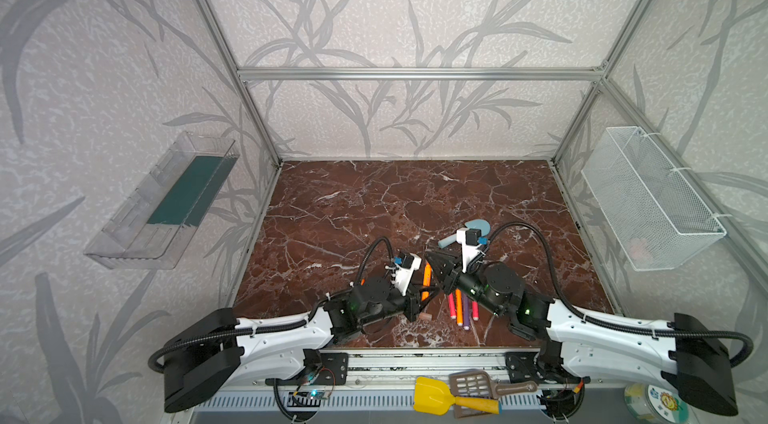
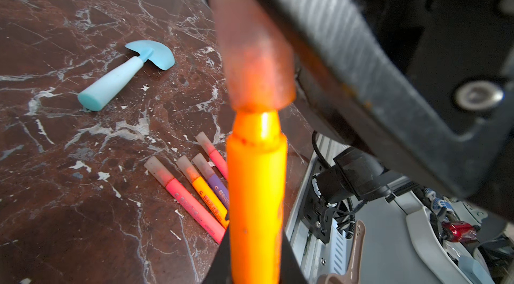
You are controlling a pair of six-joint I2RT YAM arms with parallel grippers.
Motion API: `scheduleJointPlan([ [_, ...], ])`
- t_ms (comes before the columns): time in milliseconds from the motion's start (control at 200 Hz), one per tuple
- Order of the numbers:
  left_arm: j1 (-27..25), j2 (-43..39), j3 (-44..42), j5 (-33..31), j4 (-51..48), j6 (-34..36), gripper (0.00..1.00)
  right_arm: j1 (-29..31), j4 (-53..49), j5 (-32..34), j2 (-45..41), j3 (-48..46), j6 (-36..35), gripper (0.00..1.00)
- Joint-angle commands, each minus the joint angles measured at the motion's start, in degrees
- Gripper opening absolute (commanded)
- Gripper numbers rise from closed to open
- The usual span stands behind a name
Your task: Insert the pens into the pen caps
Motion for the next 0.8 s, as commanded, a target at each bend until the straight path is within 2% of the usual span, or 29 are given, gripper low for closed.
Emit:
scheduleJointPlan([
  [0,0.57,-2.64,0.68,-0.69,6.32,0.70,0.00,1.35,0.98,-9.66,-0.30,-3.28,-0.50,0.00],
  [75,0.59,-3.36,0.68,-1.18,5.97,0.85,0.00,1.31,5.41,-11.06,-0.44,-5.75,2.71,0.00],
  [185,0.56,-3.68,0.75,-3.26,5.35,1.00,0.00,1.44,7.96,-9.31,-2.15,-8.63,7.42,0.00],
  [325,0.58,-2.98,2.04,-5.81,2.69,1.81,0.00,4.92,6.21,-5.71,-2.50,-8.06,9.57,0.00],
  [430,0.61,-2.52,2.58,-7.21,2.62,2.67,0.00,6.63,1.03,-1.89,-2.61,-6.92,13.51,0.00],
  [580,0.59,-2.32,4.48,-7.32,-0.84,4.43,0.00,7.00,-3.70,0.13,-2.43,-4.44,12.45,0.00],
  [795,0.60,-3.15,3.53,-5.60,-1.55,5.66,0.00,6.97,-14.59,7.65,-10.73,-1.59,7.17,0.29],
])
